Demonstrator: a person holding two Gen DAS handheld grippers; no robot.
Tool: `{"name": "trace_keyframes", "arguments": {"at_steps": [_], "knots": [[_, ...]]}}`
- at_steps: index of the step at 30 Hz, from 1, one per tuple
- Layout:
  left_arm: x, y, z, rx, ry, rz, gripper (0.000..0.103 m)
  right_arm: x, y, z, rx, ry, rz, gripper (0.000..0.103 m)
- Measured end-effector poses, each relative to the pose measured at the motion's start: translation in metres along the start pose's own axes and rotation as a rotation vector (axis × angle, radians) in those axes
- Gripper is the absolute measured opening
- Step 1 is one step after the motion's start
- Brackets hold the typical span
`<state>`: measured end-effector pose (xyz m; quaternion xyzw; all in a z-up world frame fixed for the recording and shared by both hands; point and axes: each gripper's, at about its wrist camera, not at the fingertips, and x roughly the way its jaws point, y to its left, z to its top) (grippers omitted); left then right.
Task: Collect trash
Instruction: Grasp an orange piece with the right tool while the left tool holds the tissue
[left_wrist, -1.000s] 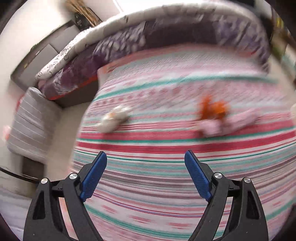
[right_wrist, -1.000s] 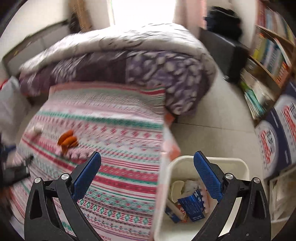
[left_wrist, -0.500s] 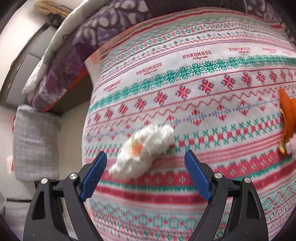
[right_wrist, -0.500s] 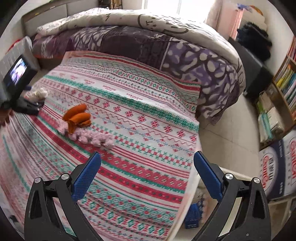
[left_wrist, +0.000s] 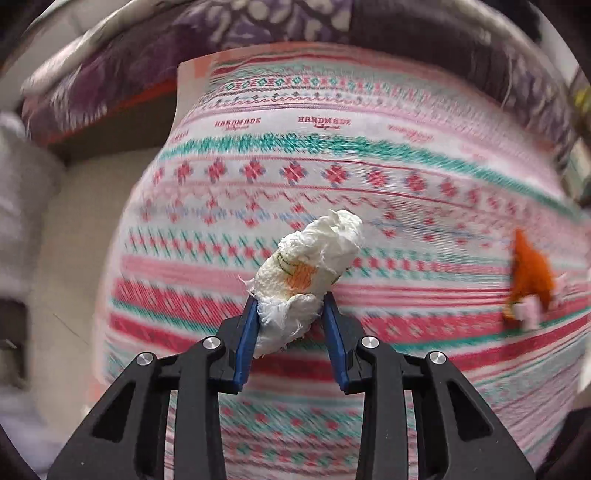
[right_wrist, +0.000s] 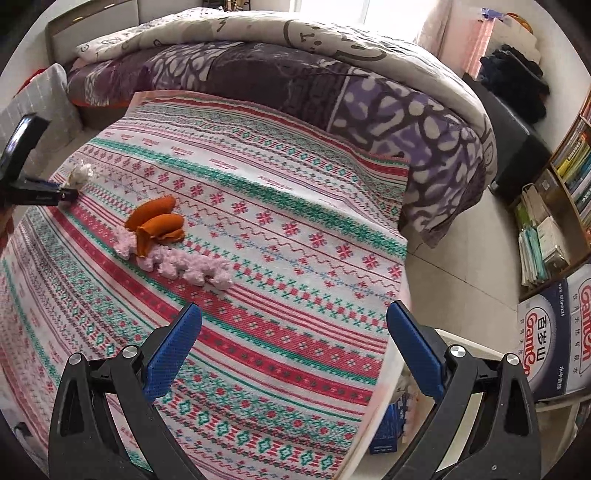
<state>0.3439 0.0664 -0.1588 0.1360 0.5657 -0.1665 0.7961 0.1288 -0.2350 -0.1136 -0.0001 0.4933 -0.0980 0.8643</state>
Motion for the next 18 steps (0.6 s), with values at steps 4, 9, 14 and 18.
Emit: {"name": "trace_keyframes", "arguments": {"at_steps": [4, 9, 14, 18], "knots": [[-0.022, -0.012, -0.04, -0.064, -0.055, -0.046, 0.034, 0.0, 0.006, 0.002, 0.031, 0.003, 0.051, 0.096], [-0.065, -0.046, -0.092, -0.175, -0.118, -0.103, 0.034, 0.012, 0.013, 0.007, 0.146, 0.029, 0.179, 0.095], [-0.105, -0.069, -0.116, -0.268, -0.173, -0.153, 0.034, 0.04, 0.029, 0.023, 0.284, 0.087, 0.327, 0.084], [-0.142, -0.082, -0.135, -0.341, -0.229, -0.151, 0.034, 0.067, 0.039, 0.038, 0.38, 0.123, 0.364, 0.076]]}}
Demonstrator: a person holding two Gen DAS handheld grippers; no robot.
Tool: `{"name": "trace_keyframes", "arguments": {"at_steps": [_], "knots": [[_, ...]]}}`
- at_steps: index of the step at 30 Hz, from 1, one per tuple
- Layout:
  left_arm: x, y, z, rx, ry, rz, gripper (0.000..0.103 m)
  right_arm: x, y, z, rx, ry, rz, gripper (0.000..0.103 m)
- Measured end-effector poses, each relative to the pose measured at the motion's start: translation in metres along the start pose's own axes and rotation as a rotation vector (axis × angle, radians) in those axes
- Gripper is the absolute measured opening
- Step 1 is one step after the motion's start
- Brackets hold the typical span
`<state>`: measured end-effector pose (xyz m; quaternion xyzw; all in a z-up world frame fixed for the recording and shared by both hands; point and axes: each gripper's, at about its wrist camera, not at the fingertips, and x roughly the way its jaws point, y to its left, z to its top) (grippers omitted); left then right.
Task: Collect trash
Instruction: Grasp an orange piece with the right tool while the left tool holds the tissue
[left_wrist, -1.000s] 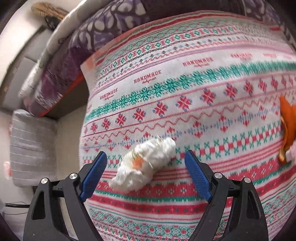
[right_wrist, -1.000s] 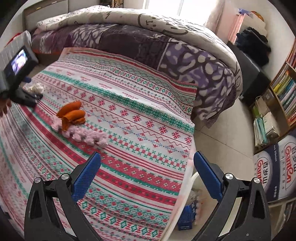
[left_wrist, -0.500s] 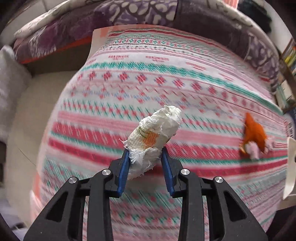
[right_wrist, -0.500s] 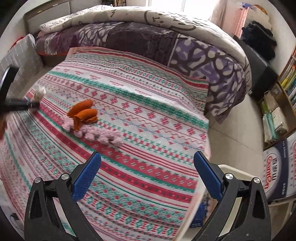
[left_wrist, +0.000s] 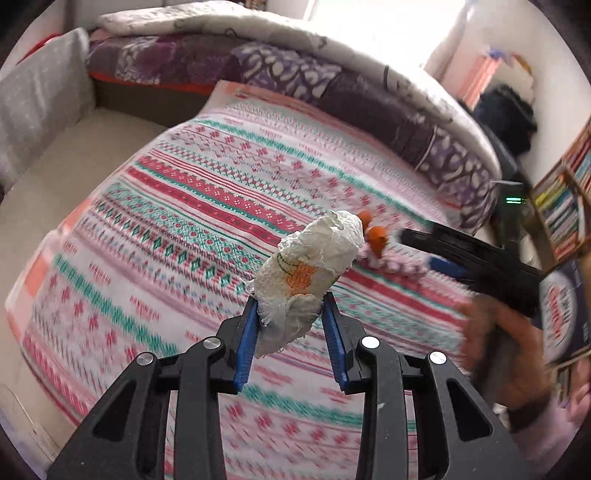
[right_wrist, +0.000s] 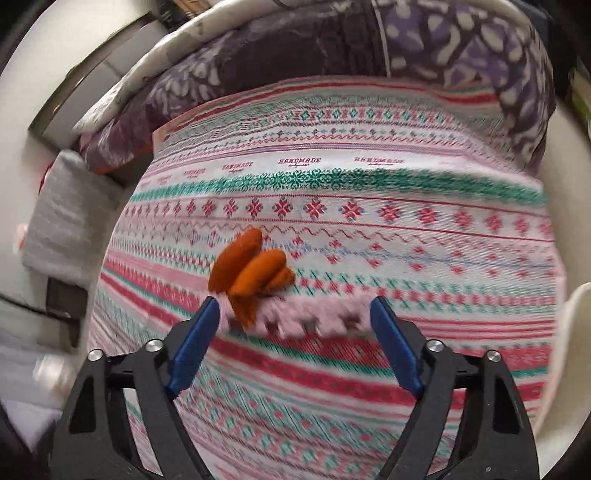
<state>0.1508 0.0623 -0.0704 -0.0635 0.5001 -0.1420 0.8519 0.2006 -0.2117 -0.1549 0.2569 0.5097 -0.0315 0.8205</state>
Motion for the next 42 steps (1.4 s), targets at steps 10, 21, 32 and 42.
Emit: {"name": "trace_keyframes", "arguments": {"at_steps": [10, 21, 32, 42], "knots": [[-0.003, 0.007, -0.009, -0.052, -0.05, 0.071, 0.035, 0.029, 0.022, 0.01, -0.074, 0.015, -0.01, 0.068], [0.0, 0.009, -0.014, -0.073, -0.069, 0.095, 0.035, 0.02, 0.026, 0.008, -0.116, -0.007, 0.07, 0.026], [-0.022, -0.022, -0.009, -0.089, -0.156, 0.05, 0.035, -0.067, 0.02, 0.007, -0.158, -0.149, 0.12, 0.026], [-0.022, -0.067, -0.015, -0.035, -0.195, 0.016, 0.035, -0.128, -0.001, -0.01, -0.228, -0.28, 0.02, 0.026]]}}
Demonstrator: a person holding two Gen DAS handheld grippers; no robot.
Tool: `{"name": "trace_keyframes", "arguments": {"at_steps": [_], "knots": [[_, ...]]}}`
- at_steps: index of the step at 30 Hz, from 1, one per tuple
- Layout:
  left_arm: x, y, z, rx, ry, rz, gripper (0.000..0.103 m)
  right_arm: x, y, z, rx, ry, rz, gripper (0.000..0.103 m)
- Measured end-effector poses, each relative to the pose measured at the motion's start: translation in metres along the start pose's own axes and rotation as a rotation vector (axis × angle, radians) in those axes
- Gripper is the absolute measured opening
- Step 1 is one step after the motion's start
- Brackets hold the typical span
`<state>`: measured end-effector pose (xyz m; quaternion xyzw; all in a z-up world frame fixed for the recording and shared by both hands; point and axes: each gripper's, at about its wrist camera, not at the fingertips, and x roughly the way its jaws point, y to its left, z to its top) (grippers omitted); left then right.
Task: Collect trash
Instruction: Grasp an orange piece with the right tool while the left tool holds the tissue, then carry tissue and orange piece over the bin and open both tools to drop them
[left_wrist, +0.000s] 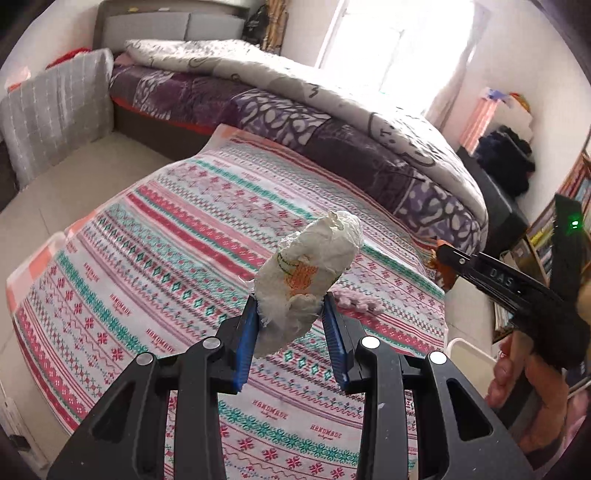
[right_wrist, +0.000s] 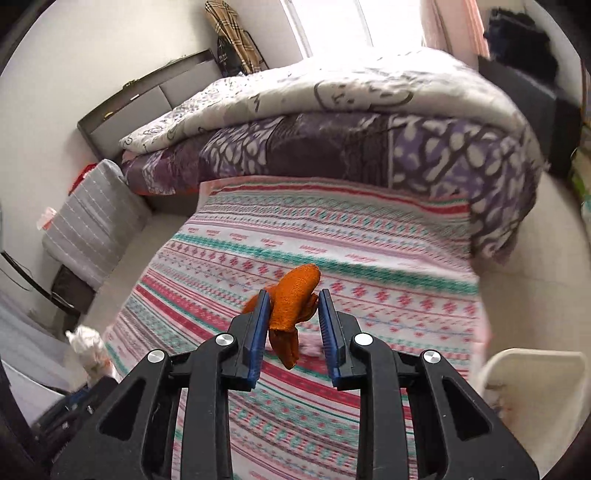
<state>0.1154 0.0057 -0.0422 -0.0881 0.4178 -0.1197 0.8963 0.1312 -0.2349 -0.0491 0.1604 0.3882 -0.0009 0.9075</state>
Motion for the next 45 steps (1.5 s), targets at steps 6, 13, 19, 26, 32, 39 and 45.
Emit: {"name": "trace_keyframes", "arguments": {"at_steps": [6, 13, 19, 26, 32, 39, 45], "knots": [[-0.01, -0.029, 0.001, 0.054, -0.056, -0.03, 0.035, -0.026, -0.015, -0.005, -0.04, -0.033, -0.077, 0.026], [-0.015, -0.055, -0.012, 0.127, -0.072, -0.039, 0.035, -0.057, -0.027, -0.012, -0.072, -0.067, -0.121, 0.026], [-0.018, -0.066, -0.021, 0.162, -0.07, -0.041, 0.035, -0.072, -0.041, -0.017, -0.071, -0.071, -0.149, 0.026], [-0.01, -0.077, -0.026, 0.177, -0.047, -0.056, 0.035, -0.092, -0.064, -0.019, -0.033, -0.073, -0.18, 0.026], [-0.001, -0.093, -0.031, 0.2, -0.027, -0.076, 0.036, -0.111, -0.095, -0.022, 0.016, -0.057, -0.233, 0.026], [0.012, -0.109, -0.04, 0.221, 0.01, -0.1, 0.036, -0.11, -0.132, -0.028, 0.041, 0.024, -0.324, 0.026], [0.028, -0.134, -0.054, 0.263, 0.068, -0.145, 0.036, -0.092, -0.166, -0.037, 0.043, 0.168, -0.366, 0.029]]}}
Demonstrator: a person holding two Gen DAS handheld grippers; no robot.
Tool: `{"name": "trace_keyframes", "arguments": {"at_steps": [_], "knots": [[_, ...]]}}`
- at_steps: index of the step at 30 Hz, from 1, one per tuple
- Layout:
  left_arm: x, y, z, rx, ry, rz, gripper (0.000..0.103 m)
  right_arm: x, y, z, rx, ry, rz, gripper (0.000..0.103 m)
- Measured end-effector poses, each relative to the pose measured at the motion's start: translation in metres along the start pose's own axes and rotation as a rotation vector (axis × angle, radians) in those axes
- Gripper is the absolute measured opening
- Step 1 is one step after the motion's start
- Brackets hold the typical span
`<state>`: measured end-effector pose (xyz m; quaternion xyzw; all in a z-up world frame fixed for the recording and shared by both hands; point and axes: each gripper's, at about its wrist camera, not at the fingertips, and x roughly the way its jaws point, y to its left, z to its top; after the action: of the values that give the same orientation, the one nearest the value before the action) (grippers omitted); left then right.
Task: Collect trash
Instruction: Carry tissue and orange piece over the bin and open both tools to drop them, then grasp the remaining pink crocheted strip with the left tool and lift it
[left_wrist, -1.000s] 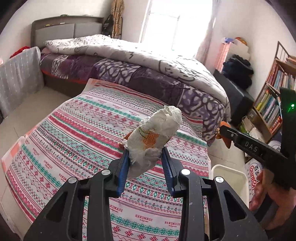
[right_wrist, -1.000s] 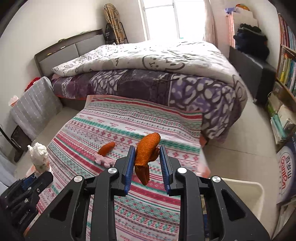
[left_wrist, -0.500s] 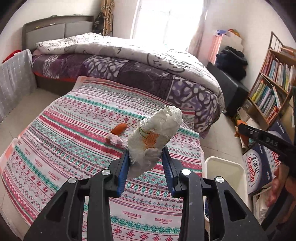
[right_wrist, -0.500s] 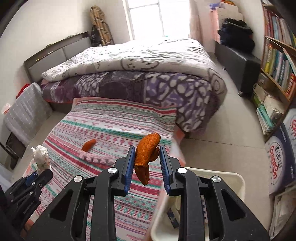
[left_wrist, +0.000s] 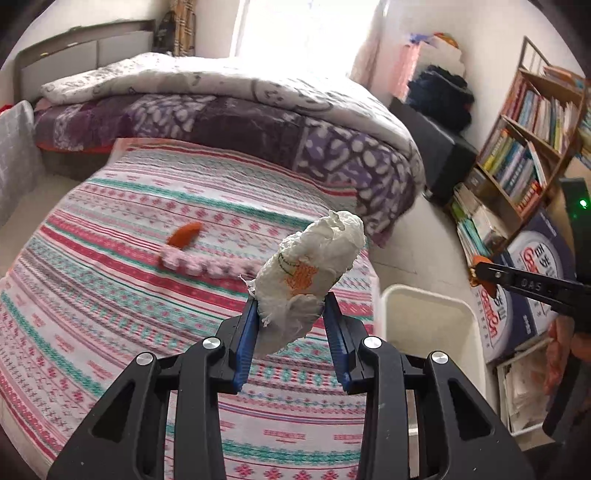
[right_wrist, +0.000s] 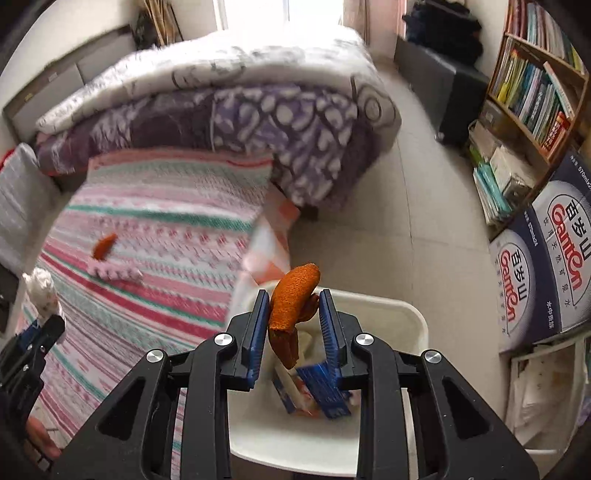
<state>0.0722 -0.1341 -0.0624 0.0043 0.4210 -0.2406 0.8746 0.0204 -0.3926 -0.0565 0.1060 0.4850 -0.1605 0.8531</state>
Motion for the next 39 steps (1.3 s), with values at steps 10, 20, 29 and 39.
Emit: {"name": "trace_keyframes", "arguments": {"at_steps": [10, 20, 29, 39], "knots": [[0.038, -0.063, -0.017, 0.103, 0.103, -0.126, 0.036, 0.002, -0.043, -0.003, 0.064, 0.004, -0.099, 0.079], [0.069, -0.104, -0.037, 0.146, 0.219, -0.256, 0.06, -0.004, -0.085, 0.005, 0.335, -0.071, -0.005, 0.095], [0.084, -0.058, -0.026, 0.085, 0.224, -0.013, 0.072, 0.0, -0.07, 0.009, 0.415, -0.065, 0.123, 0.095], [0.109, 0.076, 0.025, -0.459, 0.123, 0.378, 0.086, -0.003, -0.026, 0.023, 0.371, -0.061, 0.264, 0.096]]}}
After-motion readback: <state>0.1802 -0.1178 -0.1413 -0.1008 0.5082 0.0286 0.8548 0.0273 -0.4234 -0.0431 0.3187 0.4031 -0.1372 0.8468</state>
